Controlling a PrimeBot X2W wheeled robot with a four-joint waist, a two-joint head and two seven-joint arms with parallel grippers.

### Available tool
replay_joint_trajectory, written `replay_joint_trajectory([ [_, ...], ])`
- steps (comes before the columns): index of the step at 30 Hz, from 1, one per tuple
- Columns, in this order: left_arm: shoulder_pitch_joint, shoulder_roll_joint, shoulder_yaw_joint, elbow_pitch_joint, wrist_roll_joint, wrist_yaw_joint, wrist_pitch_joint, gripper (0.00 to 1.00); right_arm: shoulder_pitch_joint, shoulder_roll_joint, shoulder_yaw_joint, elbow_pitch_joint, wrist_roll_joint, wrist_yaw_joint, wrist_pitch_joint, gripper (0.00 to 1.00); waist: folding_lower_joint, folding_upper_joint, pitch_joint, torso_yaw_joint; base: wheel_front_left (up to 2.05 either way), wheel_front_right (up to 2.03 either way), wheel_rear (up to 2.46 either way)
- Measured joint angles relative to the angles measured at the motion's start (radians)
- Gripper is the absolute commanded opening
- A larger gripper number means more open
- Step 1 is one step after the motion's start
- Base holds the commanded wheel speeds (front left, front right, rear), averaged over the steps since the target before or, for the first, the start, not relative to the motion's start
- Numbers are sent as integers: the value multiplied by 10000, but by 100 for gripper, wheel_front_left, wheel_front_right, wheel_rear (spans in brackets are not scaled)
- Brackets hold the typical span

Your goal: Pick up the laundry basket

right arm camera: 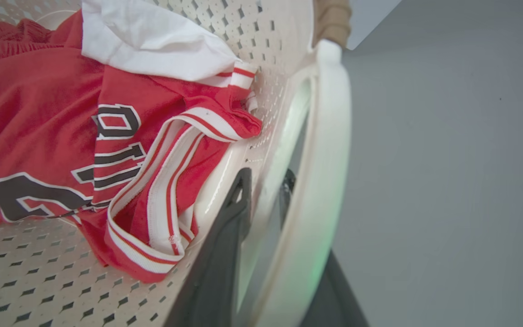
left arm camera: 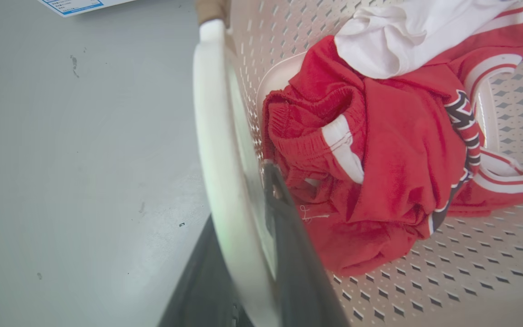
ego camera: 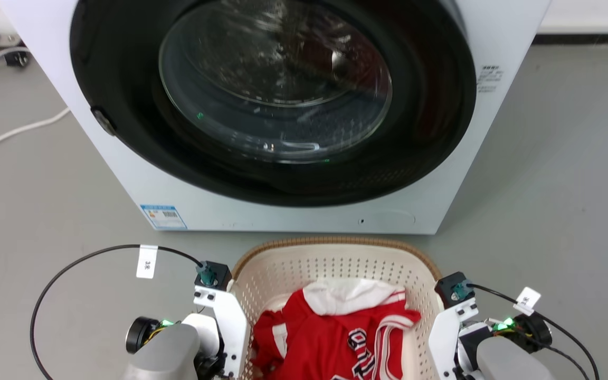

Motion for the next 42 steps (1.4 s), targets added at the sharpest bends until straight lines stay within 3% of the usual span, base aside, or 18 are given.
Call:
replay_joint_trajectory([
  [16,351,349,-1009,-236,-1057,-4,1016,0,281,-88,2351,-226,2566,-46,1296,0,1,0,-1440,-214,0,0,0],
  [27,393,527,-1546,-198,-1559,-15,984,0,262,-288,3620,-428,3939,-46,1381,0,2,0,-1895,-372,0,0,0],
  [42,396,560,-2036,-96,-2048,-29,817,0,154,-380,4692,-359,4976,-46,1363,0,2,0,-2104,-569,0,0,0],
])
